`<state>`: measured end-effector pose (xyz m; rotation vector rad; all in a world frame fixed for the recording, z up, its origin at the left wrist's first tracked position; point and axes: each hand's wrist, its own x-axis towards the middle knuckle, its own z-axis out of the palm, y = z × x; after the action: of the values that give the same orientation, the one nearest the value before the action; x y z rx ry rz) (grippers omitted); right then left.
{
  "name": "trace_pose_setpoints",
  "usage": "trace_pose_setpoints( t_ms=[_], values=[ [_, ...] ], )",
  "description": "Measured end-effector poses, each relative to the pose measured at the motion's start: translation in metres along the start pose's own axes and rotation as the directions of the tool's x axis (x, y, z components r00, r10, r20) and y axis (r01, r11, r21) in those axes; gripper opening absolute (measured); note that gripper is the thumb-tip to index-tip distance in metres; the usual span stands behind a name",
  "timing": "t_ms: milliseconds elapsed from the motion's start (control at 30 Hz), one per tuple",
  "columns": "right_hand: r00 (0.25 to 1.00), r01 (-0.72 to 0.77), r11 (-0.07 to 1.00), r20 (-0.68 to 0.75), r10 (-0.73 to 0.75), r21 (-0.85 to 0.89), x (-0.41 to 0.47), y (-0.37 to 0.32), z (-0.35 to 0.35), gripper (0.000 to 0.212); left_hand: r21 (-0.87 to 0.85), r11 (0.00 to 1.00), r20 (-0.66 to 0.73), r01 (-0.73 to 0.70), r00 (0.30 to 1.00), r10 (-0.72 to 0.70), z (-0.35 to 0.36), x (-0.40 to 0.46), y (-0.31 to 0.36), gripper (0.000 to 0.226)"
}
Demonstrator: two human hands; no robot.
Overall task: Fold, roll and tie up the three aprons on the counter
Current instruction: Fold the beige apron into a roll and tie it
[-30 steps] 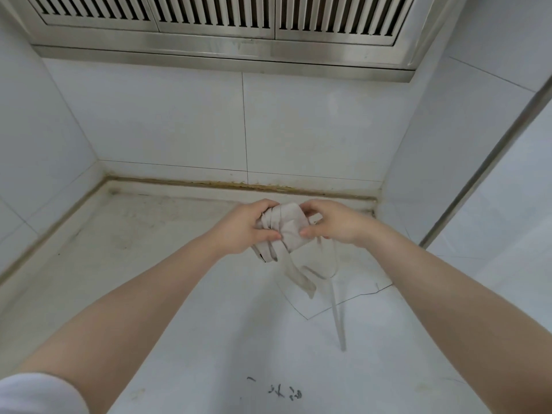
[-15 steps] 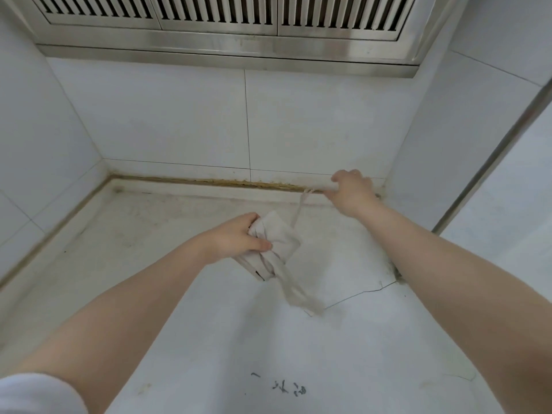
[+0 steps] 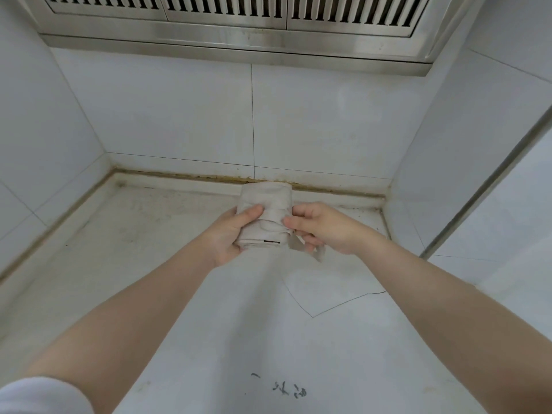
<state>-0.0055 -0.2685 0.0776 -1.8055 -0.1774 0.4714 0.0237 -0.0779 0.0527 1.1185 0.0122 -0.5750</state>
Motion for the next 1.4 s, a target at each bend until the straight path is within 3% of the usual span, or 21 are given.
trace_pose_setpoints(
  t_ms=[67, 133, 167, 233, 267, 333, 367, 433, 467, 567, 667, 833, 1000, 1133, 1200, 1267, 1400],
  values=[
    [1.000, 0.012, 1.000, -0.007, -0.012, 0.013, 0.001, -0.004, -0.001, 0.026, -0.029, 0.998, 0.071, 0.053, 0.996, -0.051, 0.001, 0.001, -0.002, 0.067],
    [0.996, 0.053, 0.999, -0.068, -0.053, 0.008, 0.002, -0.005, 0.001, 0.027, 0.056, 0.997, 0.068, 0.050, 0.996, -0.054, 0.006, 0.003, -0.004, 0.054],
    [0.993, 0.075, 0.997, -0.092, -0.072, 0.029, 0.003, -0.005, 0.003, 0.027, 0.177, 0.984, 0.050, 0.019, 0.998, -0.029, 0.009, 0.004, -0.005, 0.049],
    [0.993, 0.072, 0.990, -0.103, -0.060, 0.119, 0.004, 0.000, 0.004, 0.028, 0.510, 0.859, -0.019, -0.043, 0.998, 0.061, 0.017, 0.006, -0.008, 0.045],
    [0.993, 0.067, 0.990, -0.101, -0.054, 0.124, 0.005, 0.002, 0.005, 0.028, 0.593, 0.804, -0.051, -0.039, 0.995, 0.086, 0.019, 0.007, -0.009, 0.045],
    [0.989, 0.088, 0.995, -0.113, -0.093, -0.048, 0.006, 0.005, 0.006, 0.034, 0.540, 0.842, -0.058, 0.020, 0.998, 0.014, 0.025, 0.006, -0.009, 0.052],
    [0.984, 0.098, 0.958, -0.115, -0.133, -0.269, 0.008, 0.007, 0.006, 0.037, 0.422, 0.905, 0.001, 0.054, 0.998, -0.060, 0.028, 0.006, -0.008, 0.059],
    [0.966, 0.122, 0.702, -0.080, -0.248, -0.702, 0.012, 0.009, 0.011, 0.038, 0.244, 0.967, 0.141, 0.066, 0.985, -0.103, 0.031, 0.005, -0.008, 0.070],
    [0.954, 0.134, 0.603, -0.062, -0.293, -0.787, 0.013, 0.009, 0.013, 0.035, 0.212, 0.977, 0.163, 0.039, 0.984, -0.075, 0.031, 0.005, -0.009, 0.067],
    [0.953, 0.192, 0.587, 0.007, -0.303, -0.787, 0.009, 0.002, 0.014, 0.036, 0.222, 0.972, 0.070, -0.076, 0.996, 0.061, 0.029, 0.004, -0.016, 0.020],
    [0.982, 0.118, 0.586, 0.007, -0.189, -0.801, 0.005, 0.000, 0.004, 0.035, 0.227, 0.973, -0.054, -0.051, 0.996, 0.065, 0.020, 0.006, -0.018, 0.018],
    [0.992, -0.113, 0.826, -0.107, 0.065, -0.552, -0.004, 0.007, -0.004, 0.028, 0.265, 0.963, -0.012, -0.046, 0.999, 0.051, 0.023, 0.000, -0.019, 0.024],
    [0.961, -0.104, 0.889, -0.274, -0.025, -0.447, -0.003, 0.015, -0.014, 0.019, 0.087, 0.996, -0.019, -0.024, 1.000, 0.025, 0.010, 0.000, -0.016, 0.029],
    [0.957, -0.032, 0.995, -0.291, 0.003, -0.095, -0.004, 0.016, -0.008, 0.020, 0.124, 0.990, 0.111, -0.069, 0.992, 0.055, 0.015, -0.006, -0.016, 0.039],
    [0.944, 0.018, 0.998, -0.330, 0.004, 0.063, -0.002, 0.014, -0.005, 0.023, 0.157, 0.982, 0.159, -0.101, 0.984, 0.076, 0.021, -0.007, -0.015, 0.041],
    [0.941, 0.045, 0.994, -0.338, -0.007, 0.103, -0.001, 0.013, -0.005, 0.025, 0.193, 0.974, 0.176, -0.119, 0.981, 0.085, 0.024, -0.007, -0.014, 0.043],
    [0.982, 0.068, 0.970, -0.186, -0.025, 0.232, -0.004, 0.011, -0.009, 0.021, 0.179, 0.978, 0.203, -0.104, 0.977, 0.067, 0.016, -0.006, -0.009, 0.055]
  ],
)
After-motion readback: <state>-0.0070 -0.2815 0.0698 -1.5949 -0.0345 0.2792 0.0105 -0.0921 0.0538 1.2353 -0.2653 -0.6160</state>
